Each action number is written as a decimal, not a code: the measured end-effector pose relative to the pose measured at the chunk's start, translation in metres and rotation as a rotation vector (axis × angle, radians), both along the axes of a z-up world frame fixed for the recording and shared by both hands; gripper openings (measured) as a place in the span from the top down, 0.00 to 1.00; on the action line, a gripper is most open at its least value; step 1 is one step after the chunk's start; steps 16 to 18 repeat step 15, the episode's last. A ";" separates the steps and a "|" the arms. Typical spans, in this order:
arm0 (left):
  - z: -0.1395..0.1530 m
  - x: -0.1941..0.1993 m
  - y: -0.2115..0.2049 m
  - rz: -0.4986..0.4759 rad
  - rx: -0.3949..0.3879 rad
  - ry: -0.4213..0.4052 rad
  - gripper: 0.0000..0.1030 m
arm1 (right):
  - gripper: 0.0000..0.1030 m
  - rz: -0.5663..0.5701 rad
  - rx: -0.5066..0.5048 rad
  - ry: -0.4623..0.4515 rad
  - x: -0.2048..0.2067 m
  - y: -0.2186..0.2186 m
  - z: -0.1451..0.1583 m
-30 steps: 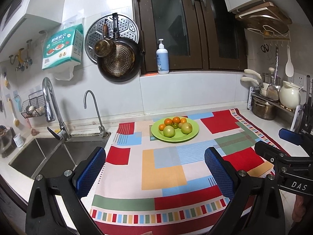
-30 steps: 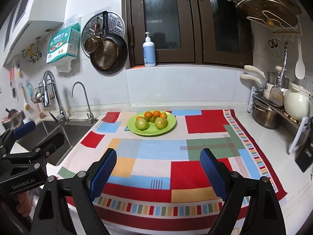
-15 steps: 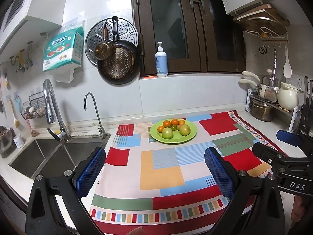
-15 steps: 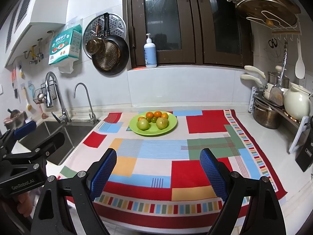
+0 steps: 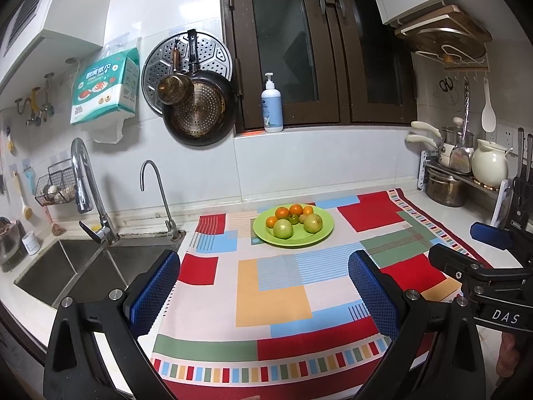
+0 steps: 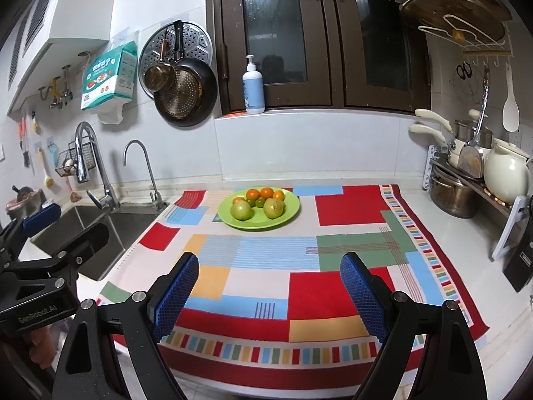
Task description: Organize fruits
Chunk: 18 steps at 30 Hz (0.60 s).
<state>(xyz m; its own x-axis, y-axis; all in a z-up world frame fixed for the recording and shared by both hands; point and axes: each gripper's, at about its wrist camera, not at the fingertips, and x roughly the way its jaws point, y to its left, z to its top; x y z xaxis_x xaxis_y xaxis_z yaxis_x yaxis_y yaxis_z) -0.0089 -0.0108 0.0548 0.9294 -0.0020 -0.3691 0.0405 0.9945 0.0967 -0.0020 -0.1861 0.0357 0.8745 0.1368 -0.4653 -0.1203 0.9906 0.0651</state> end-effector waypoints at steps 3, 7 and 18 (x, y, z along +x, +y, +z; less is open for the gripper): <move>-0.001 0.003 0.000 -0.002 0.001 0.004 0.00 | 0.15 -0.002 -0.001 0.003 0.003 -0.003 -0.001; -0.002 0.006 -0.001 -0.006 -0.003 0.005 0.00 | 0.15 -0.006 -0.001 0.005 0.006 -0.005 -0.001; -0.006 0.015 0.000 -0.007 -0.007 0.017 0.00 | 0.15 -0.013 -0.002 0.013 0.010 -0.004 -0.004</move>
